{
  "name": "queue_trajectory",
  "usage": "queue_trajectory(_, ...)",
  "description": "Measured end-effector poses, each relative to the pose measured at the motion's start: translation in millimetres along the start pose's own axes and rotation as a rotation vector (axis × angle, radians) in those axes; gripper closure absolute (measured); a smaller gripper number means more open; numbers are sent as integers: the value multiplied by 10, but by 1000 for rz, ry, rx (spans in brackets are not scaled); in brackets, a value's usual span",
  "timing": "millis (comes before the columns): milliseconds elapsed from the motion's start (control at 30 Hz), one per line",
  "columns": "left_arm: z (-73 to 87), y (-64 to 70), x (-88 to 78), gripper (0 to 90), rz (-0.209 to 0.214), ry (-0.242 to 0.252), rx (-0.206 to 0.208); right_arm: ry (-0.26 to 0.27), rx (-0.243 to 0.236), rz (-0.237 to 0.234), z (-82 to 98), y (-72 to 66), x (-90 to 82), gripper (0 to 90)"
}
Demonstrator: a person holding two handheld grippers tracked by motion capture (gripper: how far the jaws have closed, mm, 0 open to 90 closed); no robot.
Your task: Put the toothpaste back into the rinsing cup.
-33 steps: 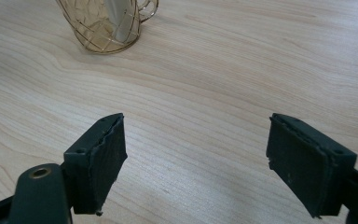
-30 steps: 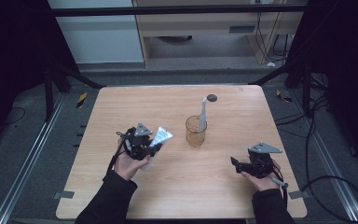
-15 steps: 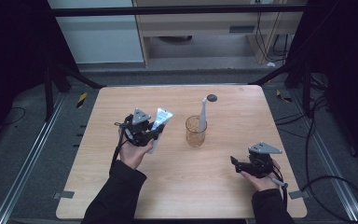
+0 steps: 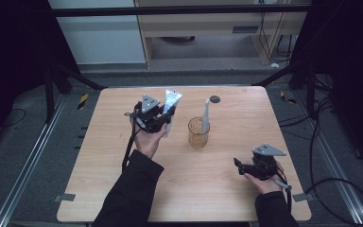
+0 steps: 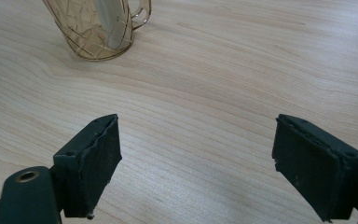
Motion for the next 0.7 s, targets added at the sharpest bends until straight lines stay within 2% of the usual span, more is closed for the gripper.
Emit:
queue_trajectory(300, -133, 20, 194, 685, 6, 68, -15, 3, -9, 0, 2, 0, 12, 155)
queue_trajectory(700, -249, 160, 481, 686, 23, 143, 5, 3, -8, 1, 6, 8, 23, 154)
Point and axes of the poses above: each handheld gripper's, and its own axes: x roughly forward along the jaws, z roughly out of its underside, y roughly to its right, the point moved 10 cm from there along x, roughly forward along the jaws, and after that the axes turned 14 degrees about z, right-handed, at the moved point
